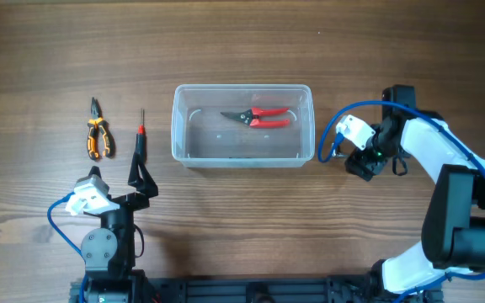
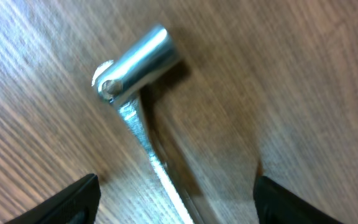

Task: Pack container
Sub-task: 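Lower the right gripper and align it on the wrench shaft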

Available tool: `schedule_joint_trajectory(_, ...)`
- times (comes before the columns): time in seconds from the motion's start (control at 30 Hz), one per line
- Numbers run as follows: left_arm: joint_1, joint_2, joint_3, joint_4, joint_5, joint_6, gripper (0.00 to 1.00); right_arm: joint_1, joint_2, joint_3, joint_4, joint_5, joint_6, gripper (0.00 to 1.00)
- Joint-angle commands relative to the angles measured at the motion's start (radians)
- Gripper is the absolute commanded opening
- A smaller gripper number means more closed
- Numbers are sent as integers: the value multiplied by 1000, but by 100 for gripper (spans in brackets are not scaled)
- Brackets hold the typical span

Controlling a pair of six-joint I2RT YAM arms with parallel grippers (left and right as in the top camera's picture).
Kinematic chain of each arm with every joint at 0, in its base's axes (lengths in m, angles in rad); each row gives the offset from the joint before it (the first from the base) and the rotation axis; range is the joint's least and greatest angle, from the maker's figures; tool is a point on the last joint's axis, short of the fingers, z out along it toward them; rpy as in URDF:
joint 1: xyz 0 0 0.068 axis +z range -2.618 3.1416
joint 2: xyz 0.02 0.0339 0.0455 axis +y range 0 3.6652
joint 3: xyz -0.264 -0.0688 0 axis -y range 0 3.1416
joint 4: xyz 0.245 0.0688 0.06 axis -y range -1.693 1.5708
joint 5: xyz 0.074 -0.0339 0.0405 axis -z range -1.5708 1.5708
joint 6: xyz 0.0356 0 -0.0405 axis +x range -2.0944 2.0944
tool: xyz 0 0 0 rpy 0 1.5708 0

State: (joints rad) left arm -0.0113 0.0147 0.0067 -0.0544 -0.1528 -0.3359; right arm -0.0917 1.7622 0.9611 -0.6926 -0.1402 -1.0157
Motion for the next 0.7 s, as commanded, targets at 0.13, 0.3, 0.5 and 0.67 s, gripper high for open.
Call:
schedule_joint_trajectory(0.13, -5, -5, -1, -2, -8, -13, 100, -1, 16, -47, 34, -25, -5, 76)
schedule_joint_trajectory(0.3, -5, -5, -1, -2, -8, -13, 100, -1, 16, -47, 42, -25, -2, 63)
schedule_joint_trajectory(0.5, -5, -5, -1, -2, -8, -13, 100, -1, 16, -47, 88, -25, 102, 32)
schedule_joint_trajectory(0.67, -5, -5, -1, -2, -8, -13, 100, -1, 16, -47, 103, -25, 108, 31)
